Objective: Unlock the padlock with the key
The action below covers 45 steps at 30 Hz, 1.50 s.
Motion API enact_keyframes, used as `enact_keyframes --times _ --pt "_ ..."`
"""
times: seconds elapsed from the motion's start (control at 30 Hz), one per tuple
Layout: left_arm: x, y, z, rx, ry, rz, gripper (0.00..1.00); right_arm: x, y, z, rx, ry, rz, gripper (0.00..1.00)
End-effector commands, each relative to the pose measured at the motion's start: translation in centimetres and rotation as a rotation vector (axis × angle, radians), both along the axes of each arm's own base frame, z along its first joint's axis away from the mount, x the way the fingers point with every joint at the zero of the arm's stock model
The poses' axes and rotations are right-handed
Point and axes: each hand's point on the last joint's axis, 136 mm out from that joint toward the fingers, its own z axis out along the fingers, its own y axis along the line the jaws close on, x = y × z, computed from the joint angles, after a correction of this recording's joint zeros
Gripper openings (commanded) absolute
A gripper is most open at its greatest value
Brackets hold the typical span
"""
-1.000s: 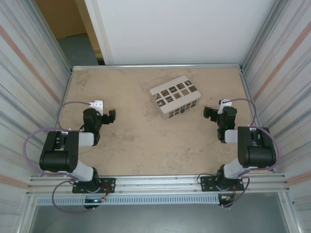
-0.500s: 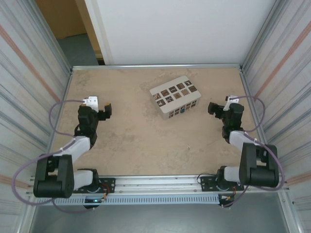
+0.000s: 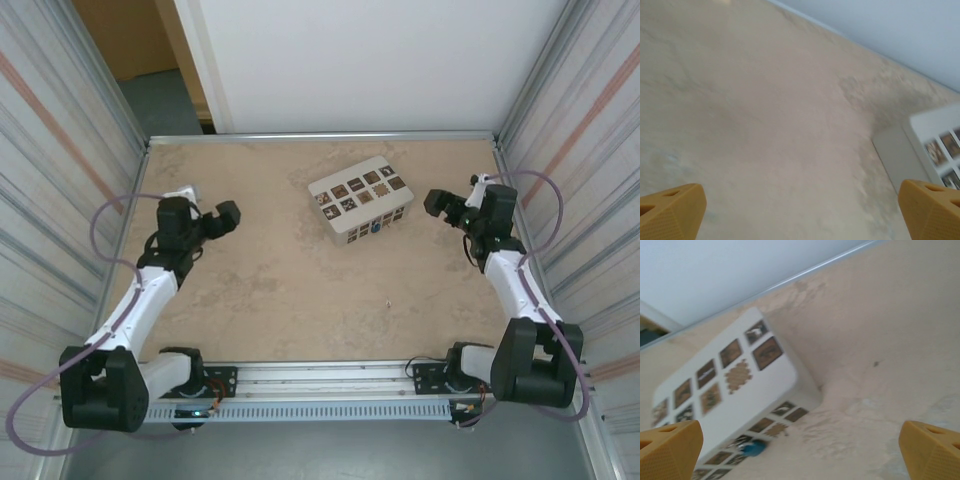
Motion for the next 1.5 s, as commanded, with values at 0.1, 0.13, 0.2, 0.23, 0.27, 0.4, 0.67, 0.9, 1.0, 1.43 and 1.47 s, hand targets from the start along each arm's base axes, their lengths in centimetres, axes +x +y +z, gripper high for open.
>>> enact_keyframes --times 0.1,0.13,0.2,0.23,0.27,0.4,0.67,0.9,1.0,1.43,1.47 --pt "-0.5 -8.4 -0.4 -0.111 0.099 -0.188 0.99 0.5 2.9 -1.5 0.165 0.134 0.135 0.99" --pt "-0.4 -9.4 -0.5 -0.111 0.104 -0.208 0.99 0.9 3.0 -1.7 0.168 0.142 0.141 0.99" --pt "0.0 -11.5 -0.7 -0.123 0.12 -0.238 0.99 1.7 3.3 -2.3 0.179 0.158 0.159 0.99" --pt "0.2 -12.4 -0.9 -0.138 0.124 -0.25 0.99 2.1 3.5 -2.5 0.182 0.165 0.167 0.99" --pt "0.4 -13.5 -1.0 -0.158 0.129 -0.267 0.99 2.6 3.7 -2.9 0.185 0.174 0.179 0.99" --pt "1.1 -17.7 -1.6 -0.199 0.157 -0.337 0.99 4.7 4.6 -4.1 0.182 0.199 0.212 0.99" --pt "2.6 -23.1 -3.5 -0.266 0.226 -0.421 0.99 8.5 6.3 -6.4 0.173 0.236 0.29 0.99" --pt "4.2 -26.6 -5.2 -0.286 0.271 -0.473 0.99 10.0 7.9 -7.5 0.148 0.261 0.363 0.99" --pt "4.7 -27.4 -5.9 -0.276 0.29 -0.489 0.99 10.1 8.5 -7.8 0.154 0.267 0.396 0.99" --pt "5.2 -28.3 -6.4 -0.281 0.299 -0.509 0.99 8.6 10.6 -7.6 0.141 0.282 0.481 1.0" --pt "5.2 -28.2 -6.4 -0.278 0.299 -0.507 0.99 8.5 10.6 -7.5 0.142 0.284 0.482 1.0"
